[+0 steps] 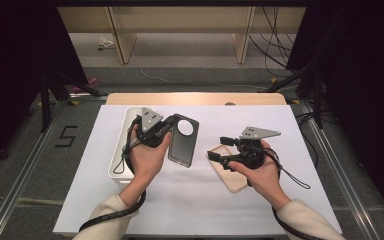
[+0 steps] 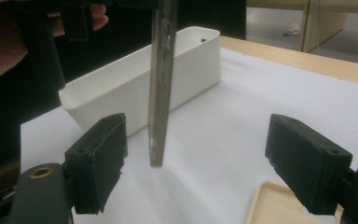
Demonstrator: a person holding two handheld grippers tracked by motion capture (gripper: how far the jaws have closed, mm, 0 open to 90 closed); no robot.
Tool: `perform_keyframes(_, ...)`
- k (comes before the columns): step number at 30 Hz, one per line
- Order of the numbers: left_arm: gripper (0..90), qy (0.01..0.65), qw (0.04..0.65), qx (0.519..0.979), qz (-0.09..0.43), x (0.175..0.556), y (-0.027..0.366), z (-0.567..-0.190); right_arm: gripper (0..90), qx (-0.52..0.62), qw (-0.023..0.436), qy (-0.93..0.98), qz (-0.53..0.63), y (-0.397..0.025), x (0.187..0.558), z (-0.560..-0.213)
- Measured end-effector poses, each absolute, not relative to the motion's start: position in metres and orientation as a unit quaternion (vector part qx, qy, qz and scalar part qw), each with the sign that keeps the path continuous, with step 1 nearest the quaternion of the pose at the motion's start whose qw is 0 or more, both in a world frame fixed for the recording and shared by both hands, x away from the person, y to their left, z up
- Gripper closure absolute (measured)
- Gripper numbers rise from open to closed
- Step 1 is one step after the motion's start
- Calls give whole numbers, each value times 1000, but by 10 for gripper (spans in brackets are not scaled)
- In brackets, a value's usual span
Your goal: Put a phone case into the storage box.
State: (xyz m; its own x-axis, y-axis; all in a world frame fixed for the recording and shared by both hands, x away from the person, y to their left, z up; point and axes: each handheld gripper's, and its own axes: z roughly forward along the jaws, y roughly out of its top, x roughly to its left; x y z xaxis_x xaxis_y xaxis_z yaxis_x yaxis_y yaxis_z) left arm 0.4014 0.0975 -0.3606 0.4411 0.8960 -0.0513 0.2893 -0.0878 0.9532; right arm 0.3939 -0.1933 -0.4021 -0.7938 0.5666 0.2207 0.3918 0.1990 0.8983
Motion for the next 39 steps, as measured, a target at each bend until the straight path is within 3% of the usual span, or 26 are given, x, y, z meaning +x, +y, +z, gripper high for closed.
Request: perform_keyframes(39,883,465,541,625,317,410,134,-337,189,351,109,758,539,-254,373,-409)
